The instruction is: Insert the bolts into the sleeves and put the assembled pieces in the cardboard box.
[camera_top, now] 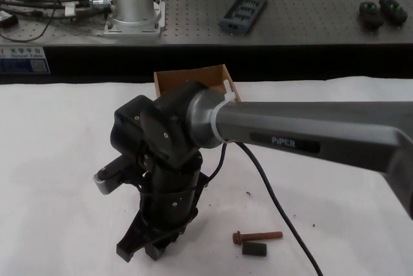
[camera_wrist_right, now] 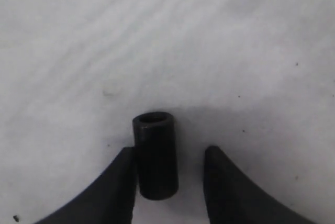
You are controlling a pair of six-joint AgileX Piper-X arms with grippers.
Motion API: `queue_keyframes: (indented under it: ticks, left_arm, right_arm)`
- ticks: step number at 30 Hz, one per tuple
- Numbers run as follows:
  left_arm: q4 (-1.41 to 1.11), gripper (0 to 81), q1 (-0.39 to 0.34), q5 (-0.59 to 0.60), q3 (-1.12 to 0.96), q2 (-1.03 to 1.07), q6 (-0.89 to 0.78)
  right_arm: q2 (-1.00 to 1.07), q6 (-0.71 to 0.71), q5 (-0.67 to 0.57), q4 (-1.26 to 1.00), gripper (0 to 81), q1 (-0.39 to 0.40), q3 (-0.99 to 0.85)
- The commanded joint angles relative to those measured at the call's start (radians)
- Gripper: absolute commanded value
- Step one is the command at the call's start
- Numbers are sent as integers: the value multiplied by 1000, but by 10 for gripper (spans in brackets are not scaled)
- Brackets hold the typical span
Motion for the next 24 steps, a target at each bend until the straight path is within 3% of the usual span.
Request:
queue_keyframes:
  ticks: [1,6,13,24]
  left_arm:
    - [-27,6,4,-7,-8,-10,4]
    - [-27,6,4,-7,-8,-10,4]
    - [-27,6,4,-7,-8,-10,4]
    - [-21,6,4,-7,-8,-10,4]
  right_arm:
    - [11,7,-8,14,310,5,-7]
    - [11,7,24,7,303,4,-7]
    - [11,16,33,0,221,4,-7]
    - [11,16,135,2,222,4,-7]
